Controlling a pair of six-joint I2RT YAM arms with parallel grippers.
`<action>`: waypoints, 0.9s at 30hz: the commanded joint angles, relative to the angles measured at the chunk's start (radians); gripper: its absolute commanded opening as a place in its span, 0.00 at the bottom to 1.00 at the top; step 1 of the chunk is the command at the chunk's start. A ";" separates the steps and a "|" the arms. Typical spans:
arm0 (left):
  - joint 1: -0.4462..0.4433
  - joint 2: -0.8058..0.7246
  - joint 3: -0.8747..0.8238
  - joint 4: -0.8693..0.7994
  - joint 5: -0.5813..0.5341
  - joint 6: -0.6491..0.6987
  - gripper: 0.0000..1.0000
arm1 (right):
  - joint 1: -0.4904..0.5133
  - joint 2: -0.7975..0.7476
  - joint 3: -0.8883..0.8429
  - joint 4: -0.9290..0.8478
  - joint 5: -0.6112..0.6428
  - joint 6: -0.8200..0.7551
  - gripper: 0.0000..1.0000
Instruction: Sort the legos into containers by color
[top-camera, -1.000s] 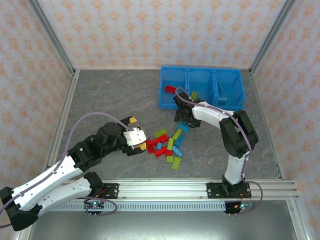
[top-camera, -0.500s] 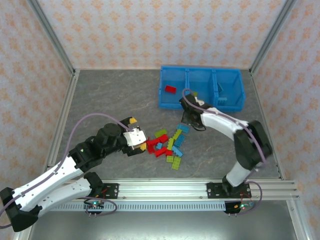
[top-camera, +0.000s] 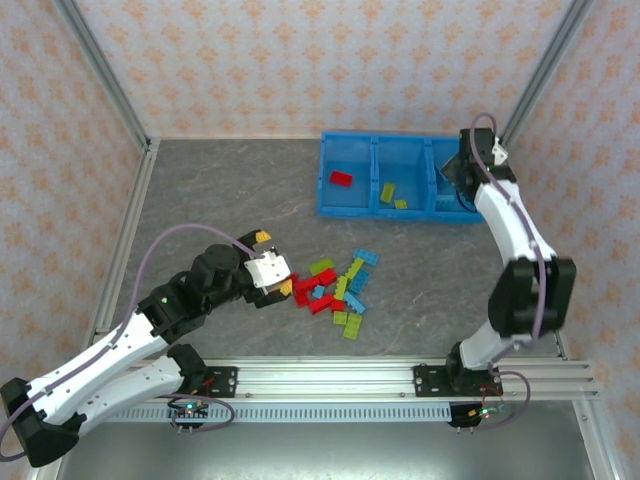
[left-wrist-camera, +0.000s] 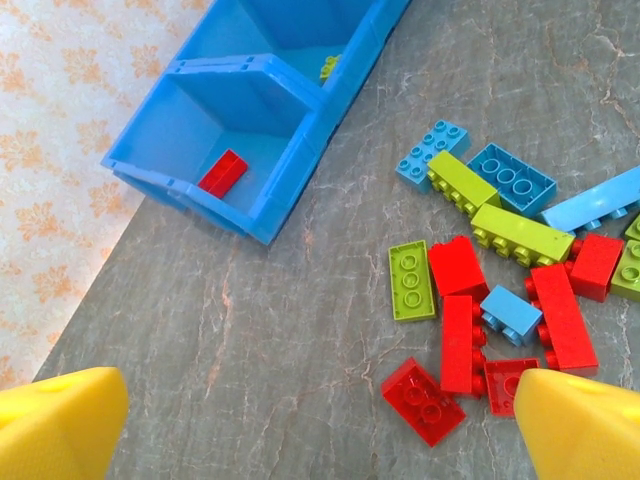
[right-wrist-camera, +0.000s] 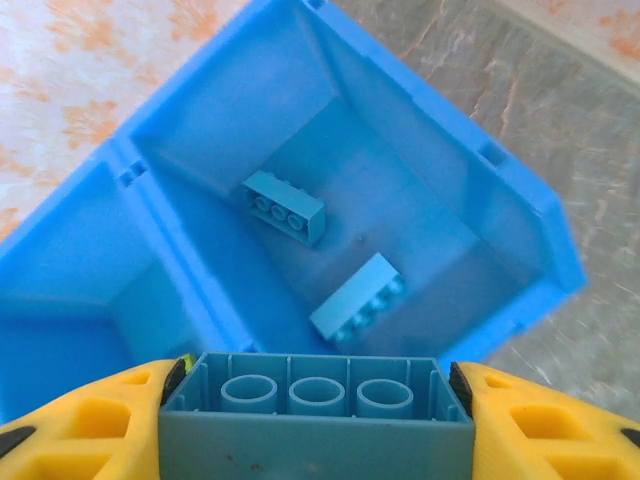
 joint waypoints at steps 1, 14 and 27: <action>0.008 -0.011 -0.014 0.036 -0.028 -0.015 1.00 | -0.044 0.161 0.140 -0.079 -0.133 -0.019 0.53; 0.046 0.142 0.206 -0.134 -0.189 -0.453 1.00 | -0.064 0.017 0.150 -0.234 -0.253 0.036 0.88; 0.104 0.517 0.299 -0.299 -0.078 -1.146 0.83 | 0.325 -0.493 -0.121 -0.454 -0.638 -0.094 0.89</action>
